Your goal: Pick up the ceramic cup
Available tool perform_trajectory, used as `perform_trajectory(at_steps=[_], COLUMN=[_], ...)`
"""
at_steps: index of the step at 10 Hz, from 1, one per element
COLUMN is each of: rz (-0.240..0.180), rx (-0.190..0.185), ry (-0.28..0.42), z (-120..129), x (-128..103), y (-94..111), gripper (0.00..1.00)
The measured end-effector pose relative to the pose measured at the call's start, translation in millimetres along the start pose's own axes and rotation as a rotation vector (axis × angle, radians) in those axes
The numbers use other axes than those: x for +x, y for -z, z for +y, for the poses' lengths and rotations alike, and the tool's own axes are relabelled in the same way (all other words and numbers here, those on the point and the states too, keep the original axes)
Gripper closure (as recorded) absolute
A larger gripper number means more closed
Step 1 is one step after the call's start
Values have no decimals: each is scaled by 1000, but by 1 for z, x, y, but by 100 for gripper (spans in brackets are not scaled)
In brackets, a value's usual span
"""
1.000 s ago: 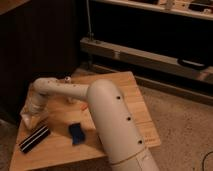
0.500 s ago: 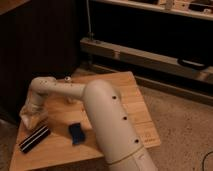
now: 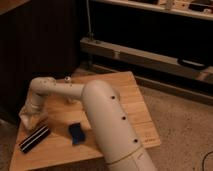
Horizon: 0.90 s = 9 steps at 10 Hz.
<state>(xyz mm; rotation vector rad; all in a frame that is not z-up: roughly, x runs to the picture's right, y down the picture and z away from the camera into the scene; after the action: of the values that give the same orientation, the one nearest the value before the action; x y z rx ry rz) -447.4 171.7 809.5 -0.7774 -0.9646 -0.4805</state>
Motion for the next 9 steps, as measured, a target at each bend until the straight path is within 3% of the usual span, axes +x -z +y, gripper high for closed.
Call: perform_trajectory(at_steps=[2, 9], rz=[4, -2], rx=[-6, 89], ry=[10, 41], z=[5, 28], x=[-3, -20], y=[6, 74], gripper=[100, 100])
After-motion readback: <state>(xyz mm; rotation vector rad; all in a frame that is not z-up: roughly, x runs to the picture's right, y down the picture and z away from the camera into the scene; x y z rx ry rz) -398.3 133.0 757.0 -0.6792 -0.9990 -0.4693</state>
